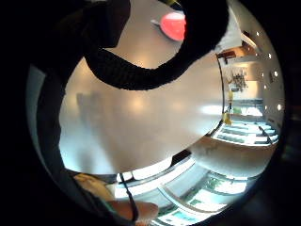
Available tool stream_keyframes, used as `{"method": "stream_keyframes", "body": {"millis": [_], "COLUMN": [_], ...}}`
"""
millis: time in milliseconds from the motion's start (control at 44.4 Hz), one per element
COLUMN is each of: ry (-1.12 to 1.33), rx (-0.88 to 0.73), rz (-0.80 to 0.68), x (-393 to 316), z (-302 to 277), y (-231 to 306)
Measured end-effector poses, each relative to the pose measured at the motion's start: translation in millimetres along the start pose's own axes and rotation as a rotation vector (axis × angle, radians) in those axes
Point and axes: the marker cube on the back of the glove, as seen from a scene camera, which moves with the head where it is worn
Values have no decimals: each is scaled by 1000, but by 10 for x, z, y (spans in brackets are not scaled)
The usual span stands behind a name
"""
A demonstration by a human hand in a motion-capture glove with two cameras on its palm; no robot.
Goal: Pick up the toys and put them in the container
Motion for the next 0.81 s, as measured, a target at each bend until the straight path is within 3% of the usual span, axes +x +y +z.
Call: {"method": "stream_keyframes", "body": {"millis": [270, 450, 540, 810], "ry": [35, -123, -21, 18], "rx": [28, 35, 43, 64], "rz": [5, 48, -17, 13], "x": [157, 49, 180, 291], "z": [-87, -78, -91, -113], "y": [138, 182, 175, 176]}}
